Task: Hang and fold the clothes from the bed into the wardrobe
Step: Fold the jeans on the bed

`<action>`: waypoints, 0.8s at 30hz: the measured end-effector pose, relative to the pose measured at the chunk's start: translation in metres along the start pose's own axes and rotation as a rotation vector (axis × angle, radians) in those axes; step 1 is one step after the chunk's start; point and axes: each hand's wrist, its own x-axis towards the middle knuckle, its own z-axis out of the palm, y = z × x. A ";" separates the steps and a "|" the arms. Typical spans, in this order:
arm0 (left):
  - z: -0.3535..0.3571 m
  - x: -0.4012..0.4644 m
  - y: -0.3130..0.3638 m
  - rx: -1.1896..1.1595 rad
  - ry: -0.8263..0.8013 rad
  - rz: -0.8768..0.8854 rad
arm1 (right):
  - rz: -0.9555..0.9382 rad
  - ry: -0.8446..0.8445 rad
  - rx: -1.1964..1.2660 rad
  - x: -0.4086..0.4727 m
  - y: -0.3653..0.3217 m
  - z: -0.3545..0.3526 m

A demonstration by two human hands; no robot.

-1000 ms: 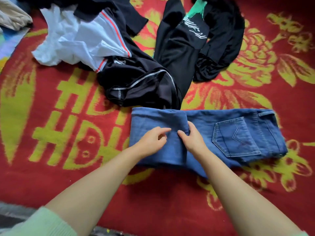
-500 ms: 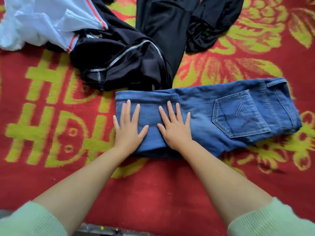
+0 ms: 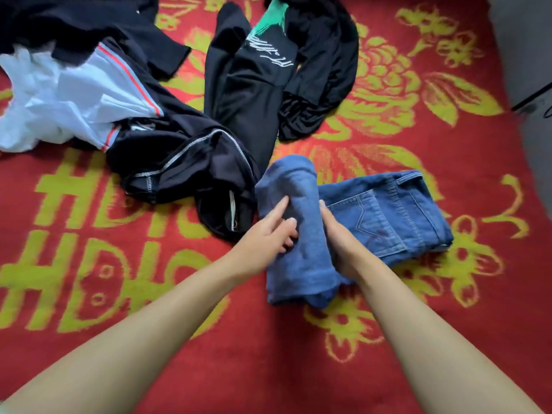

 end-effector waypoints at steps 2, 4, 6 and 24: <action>0.028 0.020 0.005 0.207 -0.122 0.032 | -0.067 0.016 0.040 -0.009 -0.011 -0.032; 0.053 0.037 0.007 0.359 -0.186 0.090 | -0.170 0.173 -0.148 -0.011 -0.017 -0.062; 0.068 0.049 -0.001 0.482 -0.131 0.242 | -0.278 0.388 -0.550 -0.010 -0.014 -0.085; 0.066 0.053 -0.095 0.085 0.417 -0.233 | -0.281 0.224 -1.506 0.002 0.034 -0.106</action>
